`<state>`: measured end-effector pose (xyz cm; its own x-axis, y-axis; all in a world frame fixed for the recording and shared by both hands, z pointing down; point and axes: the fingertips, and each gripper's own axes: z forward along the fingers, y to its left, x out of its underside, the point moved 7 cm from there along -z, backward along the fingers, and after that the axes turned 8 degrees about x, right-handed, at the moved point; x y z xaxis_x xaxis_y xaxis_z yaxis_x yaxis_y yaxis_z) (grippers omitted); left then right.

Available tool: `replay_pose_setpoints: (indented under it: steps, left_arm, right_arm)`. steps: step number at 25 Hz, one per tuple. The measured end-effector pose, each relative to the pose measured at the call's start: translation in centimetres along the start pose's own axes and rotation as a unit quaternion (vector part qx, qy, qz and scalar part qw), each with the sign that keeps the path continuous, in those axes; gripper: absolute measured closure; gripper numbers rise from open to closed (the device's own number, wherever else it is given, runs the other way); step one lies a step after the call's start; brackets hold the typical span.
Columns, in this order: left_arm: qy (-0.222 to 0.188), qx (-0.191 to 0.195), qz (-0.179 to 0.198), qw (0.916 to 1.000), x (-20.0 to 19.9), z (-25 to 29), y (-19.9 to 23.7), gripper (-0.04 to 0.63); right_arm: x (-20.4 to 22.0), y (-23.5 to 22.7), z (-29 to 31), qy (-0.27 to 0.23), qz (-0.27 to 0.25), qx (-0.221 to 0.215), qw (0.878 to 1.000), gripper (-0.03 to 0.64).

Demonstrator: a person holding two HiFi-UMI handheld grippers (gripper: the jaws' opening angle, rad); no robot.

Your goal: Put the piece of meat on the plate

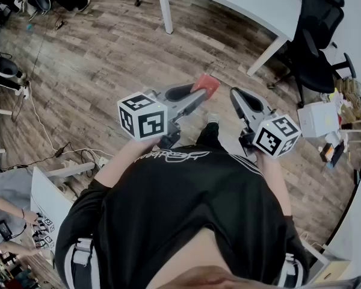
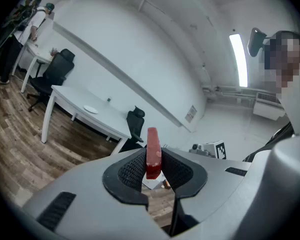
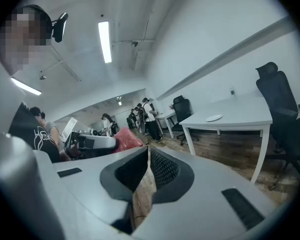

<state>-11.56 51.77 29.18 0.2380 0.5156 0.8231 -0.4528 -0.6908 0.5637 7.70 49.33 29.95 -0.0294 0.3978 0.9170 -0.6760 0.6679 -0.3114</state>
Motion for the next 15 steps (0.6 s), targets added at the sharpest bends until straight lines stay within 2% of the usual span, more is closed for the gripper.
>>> replay_pose_setpoints:
  steps: [8,15]
  left_arm:
    - [0.003,-0.001,-0.002,1.0000,-0.1,0.7,1.0,0.503]
    - [0.006,-0.013,-0.018,0.9997,-1.4,3.6,3.8,0.503]
  right_arm:
    - [0.0,-0.8,0.9,0.005,-0.006,0.001,1.000,0.598]
    - [-0.8,-4.5,3.1,0.021,0.005,-0.004,1.000,0.597]
